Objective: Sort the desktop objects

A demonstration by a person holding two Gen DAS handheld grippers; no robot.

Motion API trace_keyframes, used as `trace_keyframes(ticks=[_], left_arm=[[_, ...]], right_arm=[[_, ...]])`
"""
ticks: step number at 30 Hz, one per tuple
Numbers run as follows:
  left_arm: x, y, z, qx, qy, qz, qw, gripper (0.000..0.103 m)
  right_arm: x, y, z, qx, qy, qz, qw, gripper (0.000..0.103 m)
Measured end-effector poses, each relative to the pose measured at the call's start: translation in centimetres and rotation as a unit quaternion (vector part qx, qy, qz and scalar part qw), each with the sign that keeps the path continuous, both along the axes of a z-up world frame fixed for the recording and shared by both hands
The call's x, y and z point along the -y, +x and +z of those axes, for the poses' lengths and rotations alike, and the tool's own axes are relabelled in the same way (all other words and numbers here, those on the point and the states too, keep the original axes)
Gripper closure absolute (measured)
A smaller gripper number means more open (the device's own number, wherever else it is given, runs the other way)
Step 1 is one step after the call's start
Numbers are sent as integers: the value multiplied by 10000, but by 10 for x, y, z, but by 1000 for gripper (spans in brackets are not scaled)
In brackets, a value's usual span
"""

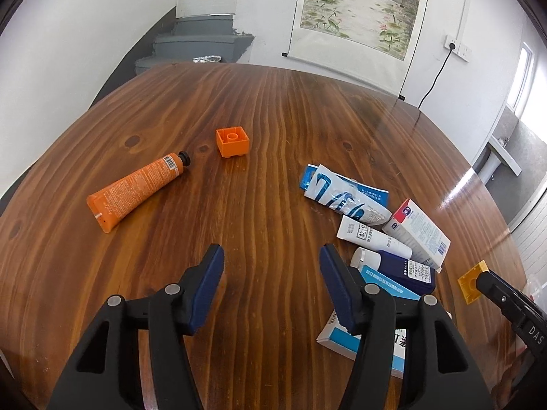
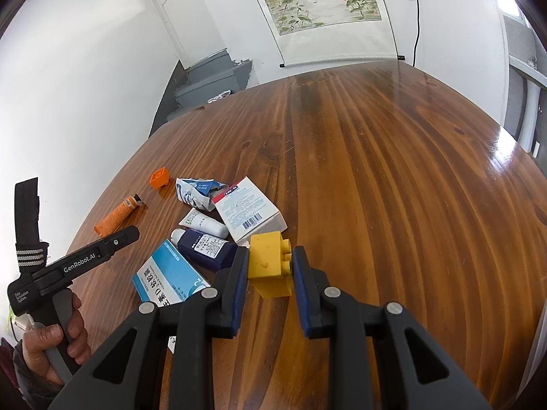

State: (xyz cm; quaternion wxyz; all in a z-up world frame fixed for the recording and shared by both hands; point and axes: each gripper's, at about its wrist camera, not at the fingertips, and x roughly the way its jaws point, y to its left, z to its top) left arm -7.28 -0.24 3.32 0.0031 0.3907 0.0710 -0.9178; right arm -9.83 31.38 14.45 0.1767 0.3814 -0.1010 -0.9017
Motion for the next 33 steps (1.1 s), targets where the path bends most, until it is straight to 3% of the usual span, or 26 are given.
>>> trace_keyframes(ticks=[15,19,25,33], left_arm=[[98,-13,0,32,332,1353,9902,41],[115,-34,0,169,157,1640,9862,41],[129,-73,-2,300,-433,1768,9828,41],[136,-111,-11,449,-882,1495,9838,41]], right_arm=[[-1,3,1,11,-112,88,9999,75],[-2,5,2,19,-191,103,9998,75],[-3,5,3,66,-267,157,9995,75],[5,6,1,139,-247,317,9991,75]])
